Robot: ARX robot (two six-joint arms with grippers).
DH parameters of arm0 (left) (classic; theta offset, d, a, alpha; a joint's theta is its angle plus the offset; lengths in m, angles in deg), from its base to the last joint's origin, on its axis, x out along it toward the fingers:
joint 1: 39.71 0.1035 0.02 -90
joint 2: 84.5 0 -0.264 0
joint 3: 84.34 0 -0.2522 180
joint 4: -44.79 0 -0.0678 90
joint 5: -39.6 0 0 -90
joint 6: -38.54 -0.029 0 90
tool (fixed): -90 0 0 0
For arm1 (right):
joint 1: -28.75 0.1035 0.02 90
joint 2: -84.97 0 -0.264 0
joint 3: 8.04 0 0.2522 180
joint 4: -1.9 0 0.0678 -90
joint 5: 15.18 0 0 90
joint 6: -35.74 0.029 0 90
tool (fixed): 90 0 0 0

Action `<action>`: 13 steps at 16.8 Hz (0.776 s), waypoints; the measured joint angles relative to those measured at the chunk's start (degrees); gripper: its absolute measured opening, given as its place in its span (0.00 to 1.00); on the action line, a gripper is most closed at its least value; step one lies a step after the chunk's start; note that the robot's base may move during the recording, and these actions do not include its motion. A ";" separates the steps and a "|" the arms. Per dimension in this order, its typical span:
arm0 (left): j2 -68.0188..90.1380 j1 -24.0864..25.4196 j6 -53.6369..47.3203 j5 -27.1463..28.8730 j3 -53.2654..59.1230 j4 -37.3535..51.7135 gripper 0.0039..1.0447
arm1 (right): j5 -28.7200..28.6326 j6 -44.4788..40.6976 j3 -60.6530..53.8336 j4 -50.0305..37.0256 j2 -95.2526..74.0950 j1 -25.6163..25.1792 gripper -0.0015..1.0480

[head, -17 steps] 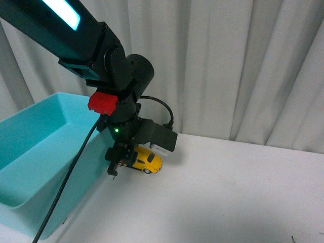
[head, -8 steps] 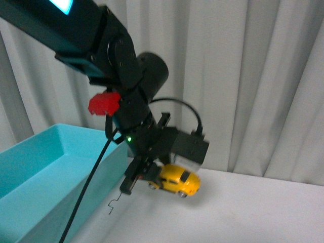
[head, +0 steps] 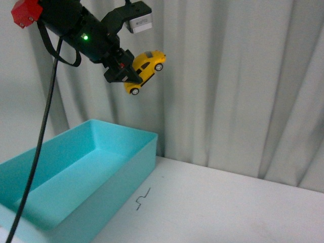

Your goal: Wind up and store yellow beetle toy

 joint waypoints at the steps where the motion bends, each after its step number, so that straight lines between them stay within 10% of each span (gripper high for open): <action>1: -0.31 5.46 9.44 3.26 5.95 -0.35 0.36 | 0.02 0.00 0.00 0.00 0.00 0.00 0.94; 5: 8.09 9.40 17.53 20.37 14.12 6.19 0.36 | 0.02 0.00 0.00 0.00 0.00 0.00 0.94; 13: 13.44 7.67 20.04 23.56 14.49 6.73 0.36 | 0.02 0.00 0.00 0.02 0.00 0.00 0.94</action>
